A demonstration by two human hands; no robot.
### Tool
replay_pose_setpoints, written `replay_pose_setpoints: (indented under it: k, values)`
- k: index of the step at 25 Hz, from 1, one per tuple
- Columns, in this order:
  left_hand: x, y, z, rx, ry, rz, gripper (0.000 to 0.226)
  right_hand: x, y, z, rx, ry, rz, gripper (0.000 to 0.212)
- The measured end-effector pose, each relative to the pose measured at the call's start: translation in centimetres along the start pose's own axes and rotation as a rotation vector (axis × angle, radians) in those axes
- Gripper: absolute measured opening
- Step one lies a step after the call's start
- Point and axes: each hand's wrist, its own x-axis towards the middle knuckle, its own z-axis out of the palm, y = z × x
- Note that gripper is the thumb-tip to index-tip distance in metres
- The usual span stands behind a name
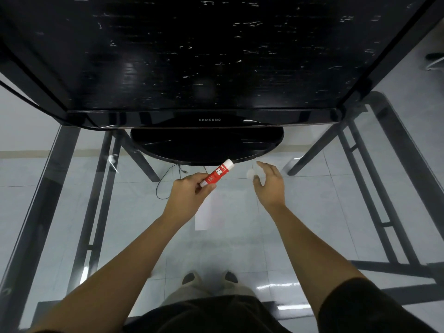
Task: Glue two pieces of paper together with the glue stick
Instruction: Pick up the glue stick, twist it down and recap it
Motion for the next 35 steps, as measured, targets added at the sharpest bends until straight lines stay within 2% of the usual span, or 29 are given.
replay_pose_setpoints:
  k: [2, 4, 9, 11, 14, 16, 18, 21, 35]
  values:
    - [0.3, -0.3, -0.2, -0.001, -0.002, -0.011, 0.030, 1.0, 0.5, 0.6, -0.195, -0.163, -0.083, 0.047]
    - [0.4, -0.3, -0.3, 0.003, -0.008, -0.004, 0.031, 1.8, 0.6, 1.3, -0.312, -0.260, -0.090, 0.050]
    - [0.7, 0.0, -0.4, 0.006, -0.023, 0.008, 0.033, 2.4, 0.4, 2.0, -0.384, -0.244, -0.120, 0.038]
    - [0.7, 0.0, -0.5, -0.006, -0.026, -0.002, 0.033, 2.2, -0.2, 1.9, -0.230, -0.174, -0.094, 0.037]
    - [0.6, -0.1, -0.4, -0.013, -0.033, 0.010, 0.031, 1.4, -2.4, 1.2, 0.366, -0.073, 0.095, 0.043]
    - [0.5, -0.1, -0.2, -0.004, -0.034, 0.023, 0.031, 0.6, -3.6, 0.7, 0.613, -0.100, 0.143, 0.034]
    - [0.2, 0.0, 0.1, -0.010, -0.038, 0.031, 0.032, -0.2, -4.0, 0.1, 0.716, -0.156, 0.134, 0.025]
    - [0.0, 0.3, 0.3, -0.015, -0.043, 0.046, 0.033, -1.1, -4.1, -0.7, 0.772, -0.187, 0.117, 0.025]
    - [-0.2, 0.9, 0.4, 0.017, -0.012, 0.122, 0.030, -2.0, -4.7, -1.5, 0.708, -0.239, 0.026, 0.025]
